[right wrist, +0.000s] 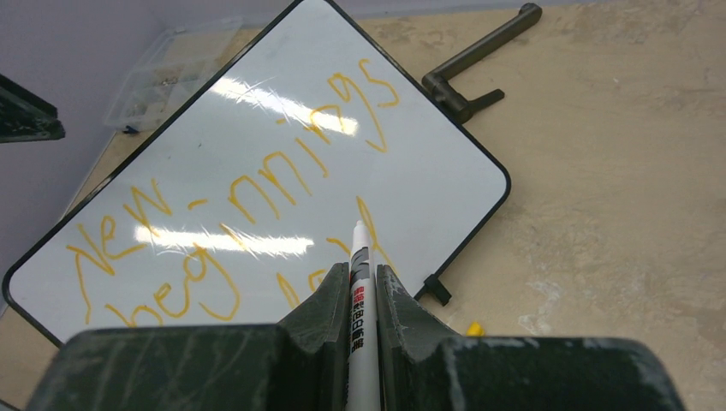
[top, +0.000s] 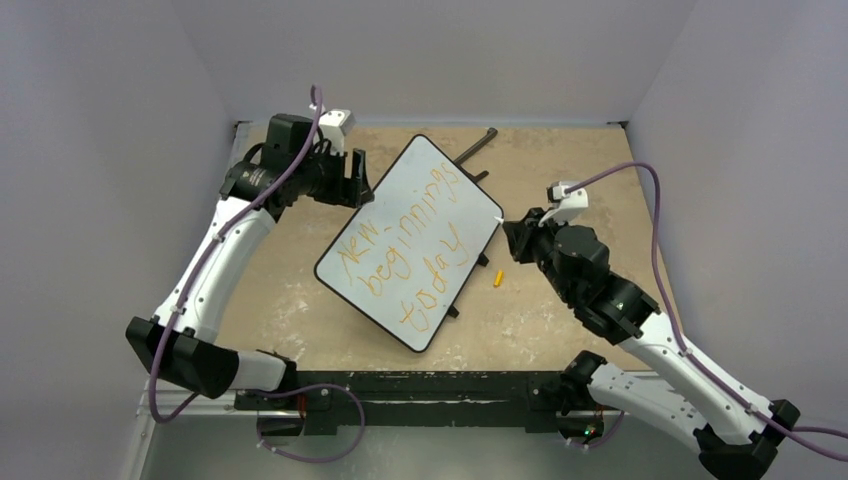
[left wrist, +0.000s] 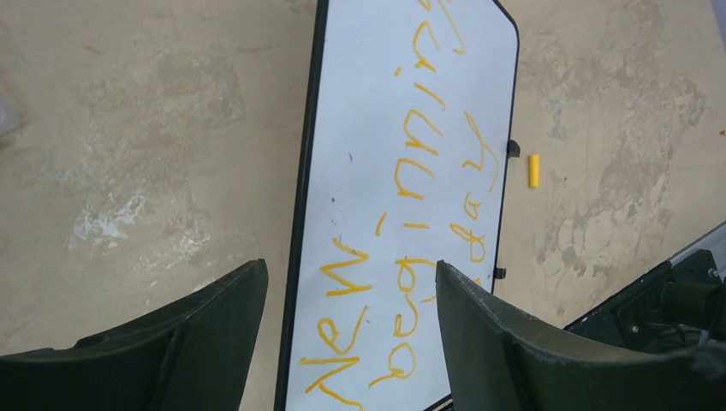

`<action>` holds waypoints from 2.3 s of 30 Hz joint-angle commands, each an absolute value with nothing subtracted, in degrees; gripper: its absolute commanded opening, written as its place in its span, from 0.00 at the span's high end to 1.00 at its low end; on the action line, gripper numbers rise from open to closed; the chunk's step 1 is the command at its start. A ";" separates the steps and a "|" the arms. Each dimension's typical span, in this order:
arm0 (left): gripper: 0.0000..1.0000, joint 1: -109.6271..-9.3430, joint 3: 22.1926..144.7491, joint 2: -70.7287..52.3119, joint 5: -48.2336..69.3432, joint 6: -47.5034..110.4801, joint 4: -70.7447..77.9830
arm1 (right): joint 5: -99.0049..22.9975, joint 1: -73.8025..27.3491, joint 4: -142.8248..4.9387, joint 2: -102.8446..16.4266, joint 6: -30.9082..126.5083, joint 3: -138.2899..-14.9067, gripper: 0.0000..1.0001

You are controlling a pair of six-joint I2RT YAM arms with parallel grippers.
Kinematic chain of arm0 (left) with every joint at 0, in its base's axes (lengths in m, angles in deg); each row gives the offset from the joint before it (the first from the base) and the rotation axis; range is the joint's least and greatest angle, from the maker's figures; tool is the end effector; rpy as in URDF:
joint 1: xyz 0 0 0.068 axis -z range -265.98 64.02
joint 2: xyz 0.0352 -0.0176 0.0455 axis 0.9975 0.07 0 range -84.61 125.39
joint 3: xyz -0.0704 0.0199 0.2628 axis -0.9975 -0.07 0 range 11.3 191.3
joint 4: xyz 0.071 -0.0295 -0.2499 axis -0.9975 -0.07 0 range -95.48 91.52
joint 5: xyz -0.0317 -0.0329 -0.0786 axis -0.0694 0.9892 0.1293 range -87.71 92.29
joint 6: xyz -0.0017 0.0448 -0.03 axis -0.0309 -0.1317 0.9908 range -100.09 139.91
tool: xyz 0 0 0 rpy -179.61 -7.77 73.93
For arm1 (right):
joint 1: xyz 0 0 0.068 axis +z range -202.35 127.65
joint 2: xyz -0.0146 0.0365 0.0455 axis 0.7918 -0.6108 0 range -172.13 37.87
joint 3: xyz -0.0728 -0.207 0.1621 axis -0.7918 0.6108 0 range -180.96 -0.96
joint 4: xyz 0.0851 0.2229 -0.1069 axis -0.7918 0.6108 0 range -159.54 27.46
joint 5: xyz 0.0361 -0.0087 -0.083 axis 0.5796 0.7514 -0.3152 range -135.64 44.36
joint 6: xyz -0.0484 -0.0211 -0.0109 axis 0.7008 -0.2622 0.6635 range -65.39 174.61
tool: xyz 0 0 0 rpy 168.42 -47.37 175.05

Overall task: Write a sentence on the whiteboard
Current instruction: Put down the whiteboard on the whiteboard stand, then pick up the pen cap from the center of the board.

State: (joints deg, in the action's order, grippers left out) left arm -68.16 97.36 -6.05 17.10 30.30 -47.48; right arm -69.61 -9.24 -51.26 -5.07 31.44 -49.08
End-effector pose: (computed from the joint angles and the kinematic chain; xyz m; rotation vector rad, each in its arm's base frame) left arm 0.2675 -0.0957 0.3918 0.2864 2.3101 -0.5480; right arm 0.1334 0.1049 0.3512 -0.0127 1.8024 0.4556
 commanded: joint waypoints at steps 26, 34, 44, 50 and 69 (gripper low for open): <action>0.50 -31.61 118.59 26.87 0.41 45.14 -40.17 | -92.77 -9.31 -43.78 -3.59 37.40 -73.24 1.00; 0.57 -29.41 125.12 37.26 0.30 46.74 -39.09 | -91.99 -9.33 -41.15 -2.30 37.19 -73.50 1.00; 0.62 -28.73 127.23 43.73 1.11 47.28 -38.68 | -90.69 -9.33 -40.71 -2.03 36.80 -73.30 1.00; 0.66 -28.14 128.70 47.13 3.70 47.37 -38.43 | -90.40 -9.29 -40.93 -2.44 36.69 -72.35 1.00; 0.71 -28.34 130.73 52.53 3.14 46.88 -38.64 | -88.99 -9.31 -40.98 -3.27 36.40 -71.35 1.00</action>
State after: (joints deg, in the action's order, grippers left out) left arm -27.83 128.25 51.96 3.35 46.91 -39.65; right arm -89.59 -9.28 -40.35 -2.90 36.64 -71.51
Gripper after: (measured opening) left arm 0.299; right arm 0.095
